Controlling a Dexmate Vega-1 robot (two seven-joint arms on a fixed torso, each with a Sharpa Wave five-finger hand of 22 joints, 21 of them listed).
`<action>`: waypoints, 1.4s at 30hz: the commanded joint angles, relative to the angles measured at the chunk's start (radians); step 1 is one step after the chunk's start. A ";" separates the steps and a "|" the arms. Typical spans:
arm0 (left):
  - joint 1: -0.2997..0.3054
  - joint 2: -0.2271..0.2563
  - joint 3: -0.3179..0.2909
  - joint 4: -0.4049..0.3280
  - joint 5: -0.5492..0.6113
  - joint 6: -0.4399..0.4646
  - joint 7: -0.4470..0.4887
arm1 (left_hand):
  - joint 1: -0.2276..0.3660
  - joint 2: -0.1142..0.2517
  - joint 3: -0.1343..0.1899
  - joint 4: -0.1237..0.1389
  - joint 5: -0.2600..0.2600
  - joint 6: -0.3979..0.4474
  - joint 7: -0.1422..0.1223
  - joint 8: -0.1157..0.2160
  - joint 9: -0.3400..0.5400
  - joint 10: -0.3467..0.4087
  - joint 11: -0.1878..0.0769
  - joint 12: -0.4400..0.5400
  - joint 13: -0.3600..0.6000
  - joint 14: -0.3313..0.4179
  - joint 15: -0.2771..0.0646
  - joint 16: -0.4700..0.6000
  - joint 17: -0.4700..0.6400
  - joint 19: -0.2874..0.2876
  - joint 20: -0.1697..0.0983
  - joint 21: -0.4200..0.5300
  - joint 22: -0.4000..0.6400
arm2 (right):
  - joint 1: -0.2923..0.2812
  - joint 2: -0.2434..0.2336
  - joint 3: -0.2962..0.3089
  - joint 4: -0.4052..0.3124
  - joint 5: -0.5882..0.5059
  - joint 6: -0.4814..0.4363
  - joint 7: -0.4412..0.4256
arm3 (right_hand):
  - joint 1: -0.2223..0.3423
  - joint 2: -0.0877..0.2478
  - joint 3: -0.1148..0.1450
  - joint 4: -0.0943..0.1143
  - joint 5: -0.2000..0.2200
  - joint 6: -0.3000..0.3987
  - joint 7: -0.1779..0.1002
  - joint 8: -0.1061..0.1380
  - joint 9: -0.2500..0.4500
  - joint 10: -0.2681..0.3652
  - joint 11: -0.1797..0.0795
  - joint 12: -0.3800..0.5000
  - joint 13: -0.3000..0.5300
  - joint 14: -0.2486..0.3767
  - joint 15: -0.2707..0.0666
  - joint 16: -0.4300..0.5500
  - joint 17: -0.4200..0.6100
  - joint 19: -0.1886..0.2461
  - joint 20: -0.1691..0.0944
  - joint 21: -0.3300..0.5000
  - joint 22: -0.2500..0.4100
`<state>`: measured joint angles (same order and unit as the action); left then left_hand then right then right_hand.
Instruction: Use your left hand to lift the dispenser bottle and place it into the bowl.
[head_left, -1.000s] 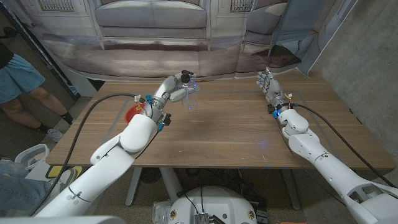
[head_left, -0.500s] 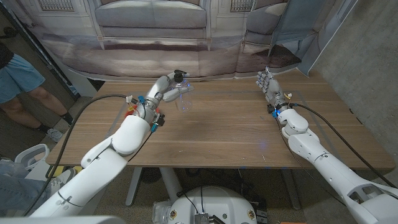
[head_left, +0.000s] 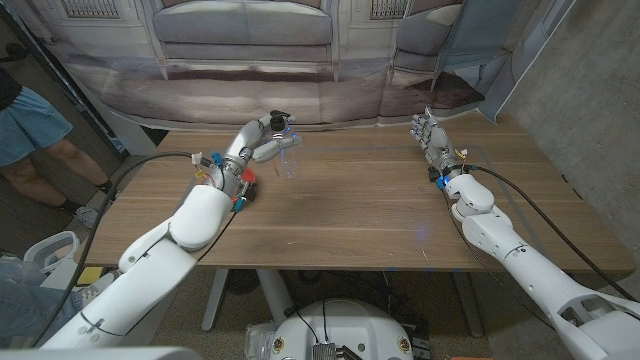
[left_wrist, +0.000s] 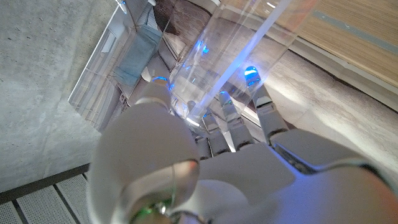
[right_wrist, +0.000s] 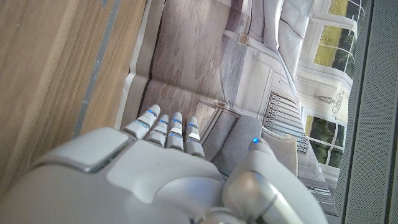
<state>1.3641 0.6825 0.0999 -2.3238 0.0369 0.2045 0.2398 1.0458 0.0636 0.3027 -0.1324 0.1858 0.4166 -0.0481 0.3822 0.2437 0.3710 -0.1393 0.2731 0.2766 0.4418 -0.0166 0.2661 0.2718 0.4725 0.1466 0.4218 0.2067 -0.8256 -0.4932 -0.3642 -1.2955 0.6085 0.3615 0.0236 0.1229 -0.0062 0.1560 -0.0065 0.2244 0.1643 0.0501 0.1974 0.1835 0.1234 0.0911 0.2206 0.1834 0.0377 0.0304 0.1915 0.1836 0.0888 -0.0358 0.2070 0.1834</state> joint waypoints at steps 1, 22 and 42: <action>0.023 -0.001 -0.039 -0.023 -0.001 0.036 0.001 | 0.027 0.028 0.009 0.004 0.007 0.008 -0.001 0.008 0.004 0.008 0.001 0.000 0.006 0.034 -0.019 0.003 0.005 0.006 0.002 0.008 0.003 | 0.012 0.005 -0.004 0.014 0.001 -0.003 0.008 | 0.009 0.002 -0.002 -0.005 -0.001 0.012 0.001 0.001 0.003 0.012 -0.002 0.002 0.003 0.013 0.000 0.006 0.003 0.010 -0.009 0.007 0.003; 0.060 -0.009 -0.128 -0.021 -0.024 0.038 -0.025 | 0.028 0.030 0.013 0.004 0.008 0.011 -0.005 0.009 0.004 0.014 -0.005 -0.001 0.010 0.035 -0.026 -0.001 0.008 0.006 -0.006 0.013 0.003 | 0.027 0.004 -0.010 0.020 -0.004 -0.009 0.016 | 0.008 0.004 -0.004 -0.006 -0.001 0.023 0.000 0.003 0.003 0.030 0.001 0.007 0.003 0.034 0.003 0.010 0.003 0.029 -0.009 0.011 0.003; 0.131 -0.045 -0.223 -0.010 -0.004 -0.021 0.024 | 0.029 0.028 0.016 0.003 0.007 0.024 -0.015 0.013 0.001 0.022 -0.012 -0.002 0.015 0.040 -0.046 -0.003 0.011 0.004 -0.015 0.018 0.003 | 0.033 0.008 -0.018 0.016 -0.015 -0.022 0.000 | 0.007 0.006 -0.005 -0.007 -0.002 0.026 -0.002 0.003 0.003 0.035 0.002 0.007 0.003 0.038 0.008 0.008 0.003 0.027 -0.005 0.008 0.003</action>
<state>1.4561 0.6534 -0.0742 -2.3383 0.0119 0.2108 0.2372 1.0525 0.0569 0.3110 -0.1325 0.1886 0.4310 -0.0626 0.3900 0.2414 0.3856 -0.1538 0.2731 0.2899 0.4441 -0.0143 0.2640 0.2814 0.4759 0.1423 0.4333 0.2072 -0.7974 -0.4867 -0.3766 -1.2756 0.6018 0.3467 0.0301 0.1229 -0.0062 0.1518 -0.0107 0.2244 0.1807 0.0482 0.1974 0.1835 0.1466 0.0931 0.2206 0.1834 0.0680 0.0358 0.1963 0.1836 0.1099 -0.0393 0.2110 0.1834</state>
